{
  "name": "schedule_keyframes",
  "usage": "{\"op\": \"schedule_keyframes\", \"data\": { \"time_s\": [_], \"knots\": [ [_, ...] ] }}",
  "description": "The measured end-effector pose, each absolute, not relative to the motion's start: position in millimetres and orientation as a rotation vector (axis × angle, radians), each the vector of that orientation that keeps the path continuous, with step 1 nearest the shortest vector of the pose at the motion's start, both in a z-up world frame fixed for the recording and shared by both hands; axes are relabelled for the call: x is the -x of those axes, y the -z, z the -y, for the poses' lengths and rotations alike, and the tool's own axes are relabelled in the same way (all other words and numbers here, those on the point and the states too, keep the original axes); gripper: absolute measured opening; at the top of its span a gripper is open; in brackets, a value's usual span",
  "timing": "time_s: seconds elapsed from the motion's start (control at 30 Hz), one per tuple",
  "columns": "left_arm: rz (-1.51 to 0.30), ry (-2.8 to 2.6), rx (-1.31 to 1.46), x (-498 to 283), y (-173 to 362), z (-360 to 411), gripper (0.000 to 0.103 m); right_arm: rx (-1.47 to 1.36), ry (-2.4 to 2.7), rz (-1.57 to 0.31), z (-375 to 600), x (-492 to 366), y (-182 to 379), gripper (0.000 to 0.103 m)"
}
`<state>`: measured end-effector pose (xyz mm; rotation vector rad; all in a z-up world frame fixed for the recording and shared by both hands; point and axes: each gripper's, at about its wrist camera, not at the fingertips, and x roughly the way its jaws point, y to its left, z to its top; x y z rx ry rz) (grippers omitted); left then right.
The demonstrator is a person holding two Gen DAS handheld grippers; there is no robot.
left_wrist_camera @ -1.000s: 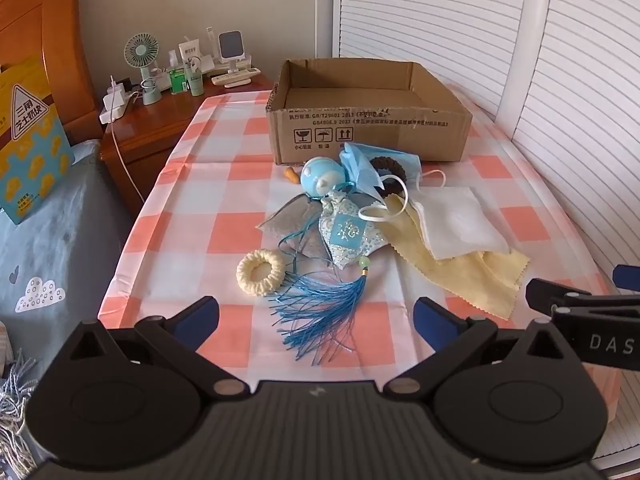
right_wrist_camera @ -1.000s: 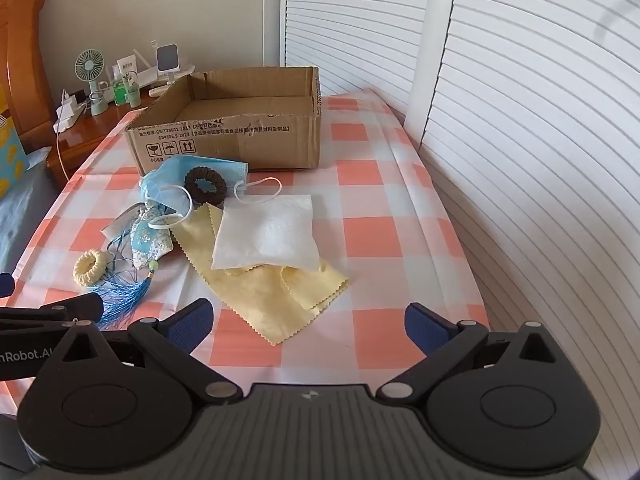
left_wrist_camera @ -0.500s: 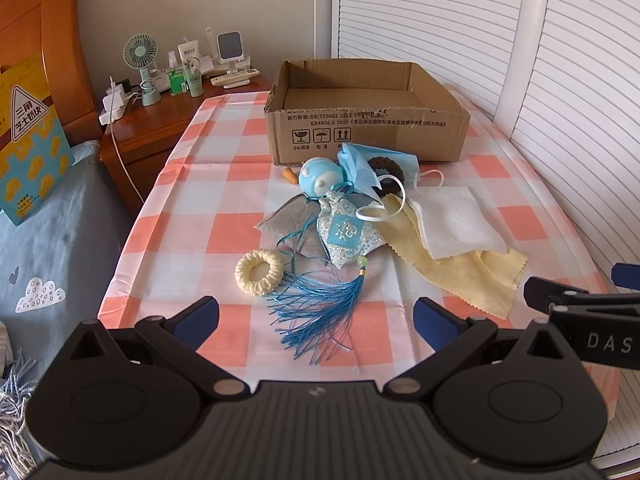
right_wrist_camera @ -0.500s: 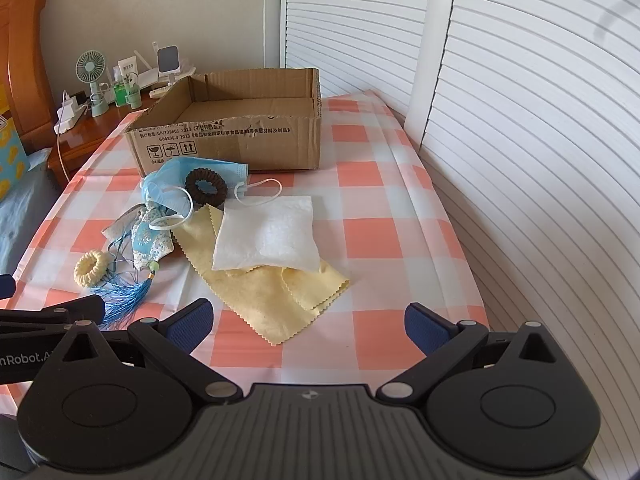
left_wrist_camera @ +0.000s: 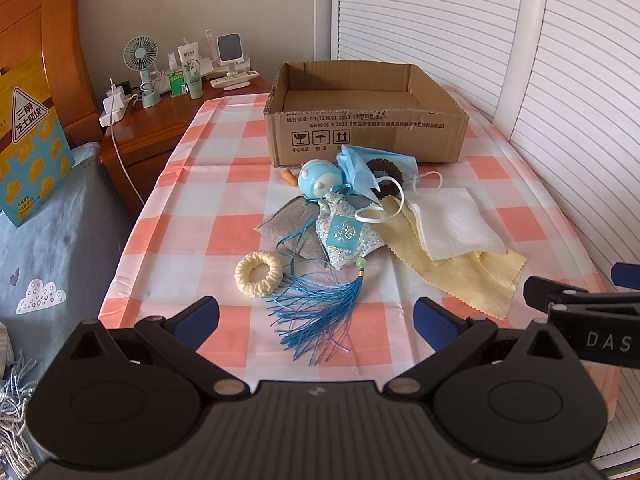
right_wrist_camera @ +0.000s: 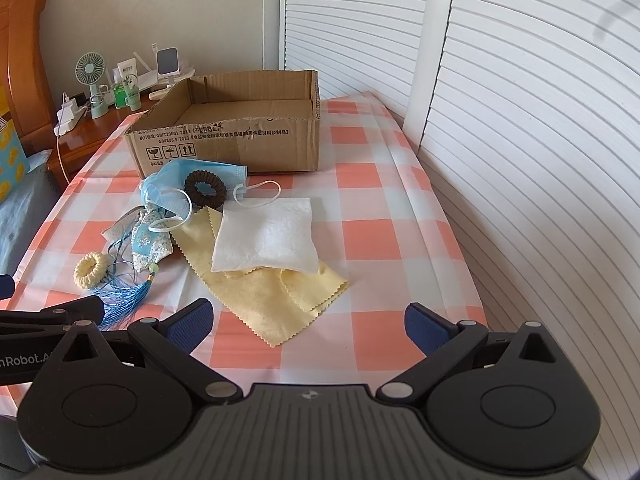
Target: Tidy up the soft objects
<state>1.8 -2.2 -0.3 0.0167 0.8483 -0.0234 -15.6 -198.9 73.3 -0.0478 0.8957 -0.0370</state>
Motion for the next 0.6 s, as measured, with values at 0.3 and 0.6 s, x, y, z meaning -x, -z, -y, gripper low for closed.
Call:
{"op": "schedule_keyframes", "data": {
  "time_s": [0.3, 0.6],
  "knots": [
    [-0.844, 0.022, -0.021, 0.2, -1.9, 3.6, 0.102, 0.048, 0.037, -0.895, 198.4, 15.8, -73.1, 0.103],
    [-0.844, 0.022, -0.021, 0.0, -1.9, 3.2, 0.102, 0.047, 0.037, -0.894, 199.2, 16.0, -74.2, 0.103]
  ]
}}
